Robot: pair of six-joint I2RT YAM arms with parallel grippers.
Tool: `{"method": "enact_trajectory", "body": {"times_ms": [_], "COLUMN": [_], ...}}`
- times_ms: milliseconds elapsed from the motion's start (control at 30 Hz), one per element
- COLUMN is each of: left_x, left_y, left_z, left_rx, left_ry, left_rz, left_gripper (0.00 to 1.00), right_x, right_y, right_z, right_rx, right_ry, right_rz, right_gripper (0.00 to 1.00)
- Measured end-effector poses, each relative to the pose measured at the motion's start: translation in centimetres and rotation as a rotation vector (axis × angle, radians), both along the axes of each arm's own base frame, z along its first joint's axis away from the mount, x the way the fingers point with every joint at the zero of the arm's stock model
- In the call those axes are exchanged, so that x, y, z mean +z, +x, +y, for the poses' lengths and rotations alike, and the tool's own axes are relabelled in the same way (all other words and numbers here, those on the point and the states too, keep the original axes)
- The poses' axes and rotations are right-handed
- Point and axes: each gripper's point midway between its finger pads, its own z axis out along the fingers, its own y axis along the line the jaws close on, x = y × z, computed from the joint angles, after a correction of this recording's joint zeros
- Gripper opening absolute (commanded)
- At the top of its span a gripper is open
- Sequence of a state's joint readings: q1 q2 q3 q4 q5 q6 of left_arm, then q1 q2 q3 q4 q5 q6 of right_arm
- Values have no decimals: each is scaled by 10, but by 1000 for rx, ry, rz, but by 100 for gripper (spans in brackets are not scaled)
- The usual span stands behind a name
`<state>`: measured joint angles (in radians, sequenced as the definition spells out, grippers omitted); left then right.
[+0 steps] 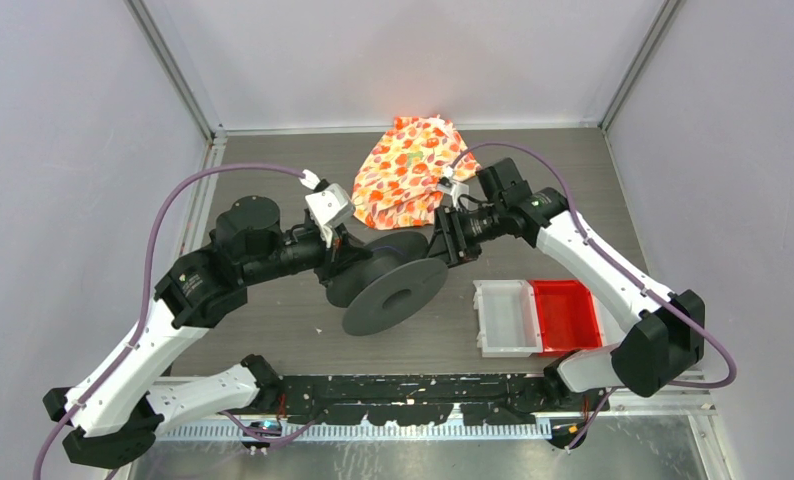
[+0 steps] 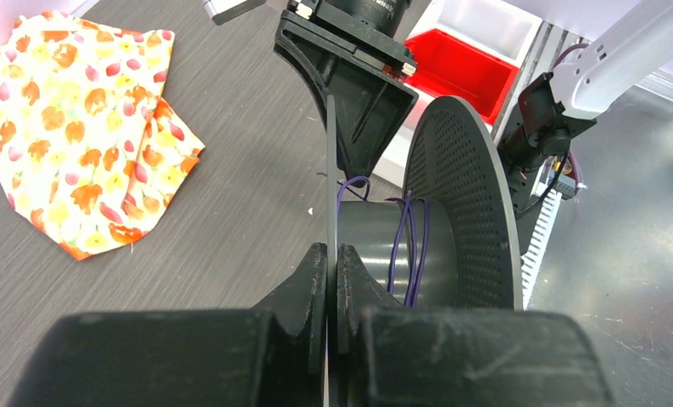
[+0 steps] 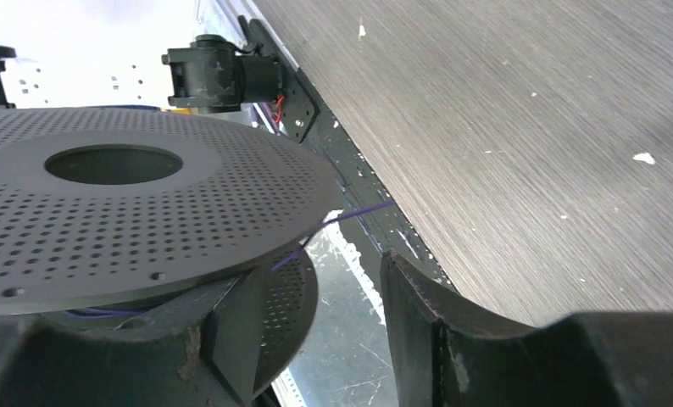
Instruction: Wrap the cables
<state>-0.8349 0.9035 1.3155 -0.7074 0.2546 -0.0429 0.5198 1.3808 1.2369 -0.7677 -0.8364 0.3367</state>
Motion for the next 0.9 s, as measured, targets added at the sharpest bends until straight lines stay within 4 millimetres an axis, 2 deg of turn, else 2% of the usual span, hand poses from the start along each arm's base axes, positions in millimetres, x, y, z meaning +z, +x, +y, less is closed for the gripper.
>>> {"method": "enact_trajectory", "body": {"times_ms": [400,733,900], "left_x": [4,-5,-9], "left_y": [-1,6,19], "left_z": [-3,-8,-13], "left_rx": [-7,14,29], "left_ry": [-19,-12,-2], "left_rz": [-2,61,136], "left_gripper": [0,0,0], "right_x": [-8,15,21], "right_y": [35,35,43], "right_z": [-39,-66,-89], "right_rx": [-183,-301,-426], "right_ry": [-79,-145,-212], "right_rz": [-11,-150,-218], "right_gripper": [66,72,81]}}
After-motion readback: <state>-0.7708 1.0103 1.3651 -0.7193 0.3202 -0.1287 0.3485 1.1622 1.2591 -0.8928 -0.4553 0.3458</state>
